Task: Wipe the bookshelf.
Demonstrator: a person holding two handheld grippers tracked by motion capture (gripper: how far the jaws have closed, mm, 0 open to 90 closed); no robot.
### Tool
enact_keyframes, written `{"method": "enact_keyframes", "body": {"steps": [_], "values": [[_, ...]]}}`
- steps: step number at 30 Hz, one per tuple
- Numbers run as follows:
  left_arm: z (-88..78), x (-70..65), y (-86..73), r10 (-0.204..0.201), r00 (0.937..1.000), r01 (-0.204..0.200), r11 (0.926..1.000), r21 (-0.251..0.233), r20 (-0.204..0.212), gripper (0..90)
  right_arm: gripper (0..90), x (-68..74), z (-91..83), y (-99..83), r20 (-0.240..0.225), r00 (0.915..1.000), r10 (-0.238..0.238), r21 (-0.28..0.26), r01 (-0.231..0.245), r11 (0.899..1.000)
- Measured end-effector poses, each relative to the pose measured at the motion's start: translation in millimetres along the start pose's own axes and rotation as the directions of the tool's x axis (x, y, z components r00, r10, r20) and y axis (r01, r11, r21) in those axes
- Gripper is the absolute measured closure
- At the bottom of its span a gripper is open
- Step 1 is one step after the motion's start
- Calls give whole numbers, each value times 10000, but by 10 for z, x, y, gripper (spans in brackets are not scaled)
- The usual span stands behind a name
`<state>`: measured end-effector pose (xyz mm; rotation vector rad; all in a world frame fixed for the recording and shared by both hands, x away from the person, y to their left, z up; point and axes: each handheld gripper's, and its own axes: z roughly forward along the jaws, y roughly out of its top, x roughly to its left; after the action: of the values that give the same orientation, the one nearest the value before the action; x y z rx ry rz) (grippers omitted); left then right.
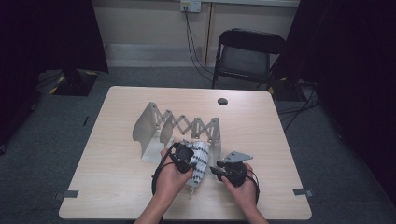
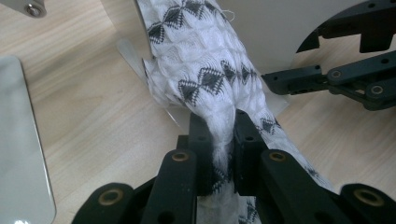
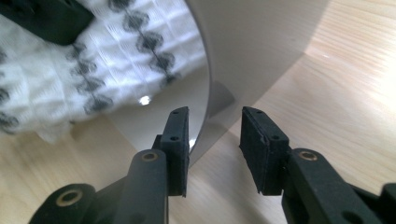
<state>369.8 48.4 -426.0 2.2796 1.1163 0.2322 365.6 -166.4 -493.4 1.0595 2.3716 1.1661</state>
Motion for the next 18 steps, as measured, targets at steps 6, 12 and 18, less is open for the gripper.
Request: {"method": "enact_keyframes", "body": {"steps": [6,12,18], "values": [[14,6,54,-261,9996,262,9997,19,-143,812,582,-116,-80,-58,201,9996,205,35,-206,9998],[-90,6,159,-543,9982,541,9985,-115,-256,813,406,-124,-133,-126,-117,9999,64,324,-60,9995],[-206,98,236,-885,9940,871,9959,-247,-642,814,313,-100,-249,-208,-299,9993,-227,646,246,9976]]}}
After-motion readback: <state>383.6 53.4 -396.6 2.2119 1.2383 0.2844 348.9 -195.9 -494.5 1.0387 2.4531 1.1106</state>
